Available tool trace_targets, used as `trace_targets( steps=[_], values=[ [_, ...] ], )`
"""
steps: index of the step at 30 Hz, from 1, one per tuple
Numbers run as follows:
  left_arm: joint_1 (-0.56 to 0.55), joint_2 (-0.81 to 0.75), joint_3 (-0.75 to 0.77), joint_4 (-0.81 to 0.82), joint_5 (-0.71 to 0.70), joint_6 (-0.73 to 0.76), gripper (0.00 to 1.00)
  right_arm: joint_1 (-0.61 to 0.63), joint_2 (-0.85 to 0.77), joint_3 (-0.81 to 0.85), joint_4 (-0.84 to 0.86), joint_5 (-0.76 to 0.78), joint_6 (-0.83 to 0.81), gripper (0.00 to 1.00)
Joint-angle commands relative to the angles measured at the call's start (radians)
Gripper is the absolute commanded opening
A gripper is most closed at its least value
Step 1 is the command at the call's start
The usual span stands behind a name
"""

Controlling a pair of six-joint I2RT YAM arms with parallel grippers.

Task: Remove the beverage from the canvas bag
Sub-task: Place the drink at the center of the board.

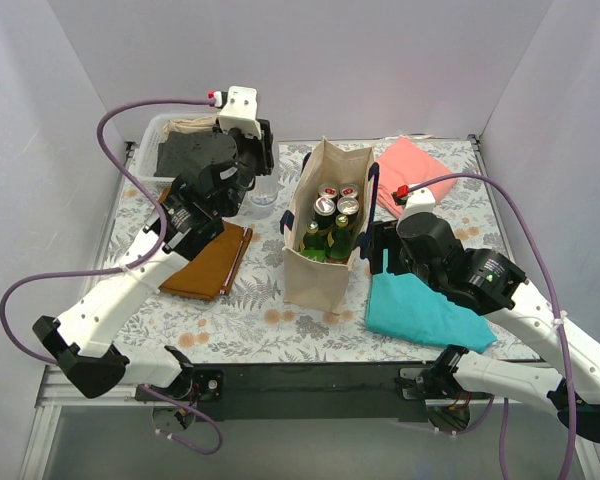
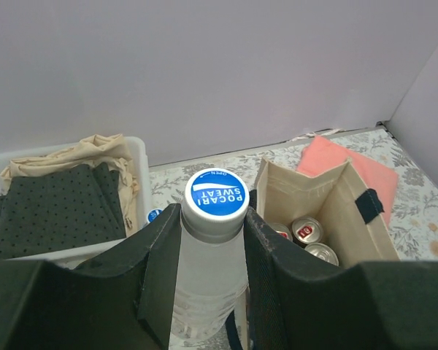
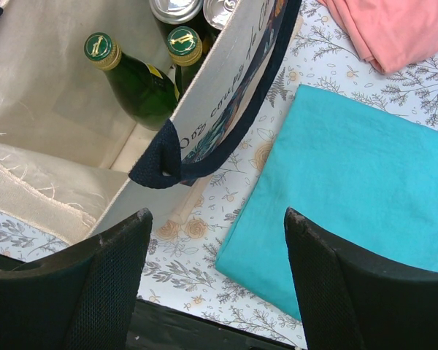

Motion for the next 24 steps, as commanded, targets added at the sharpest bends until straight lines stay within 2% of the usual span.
trace_targets(
  steps=[1, 12, 24],
  values=[
    [0.119, -0.015, 0.002, 0.145, 0.097, -0.062, 0.0, 0.003, -0.011, -0.007, 0.024, 0.016, -0.01, 0.79],
    [0.188, 0.081, -0.022, 0.217, 0.259, -0.087, 0.0, 0.003, 0.002, -0.004, 0.024, 0.012, -0.015, 0.79],
    [0.228, 0.175, -0.079, 0.317, 0.352, -0.102, 0.0, 0.002, 0.034, -0.001, 0.026, -0.004, -0.018, 0.79]
  ],
)
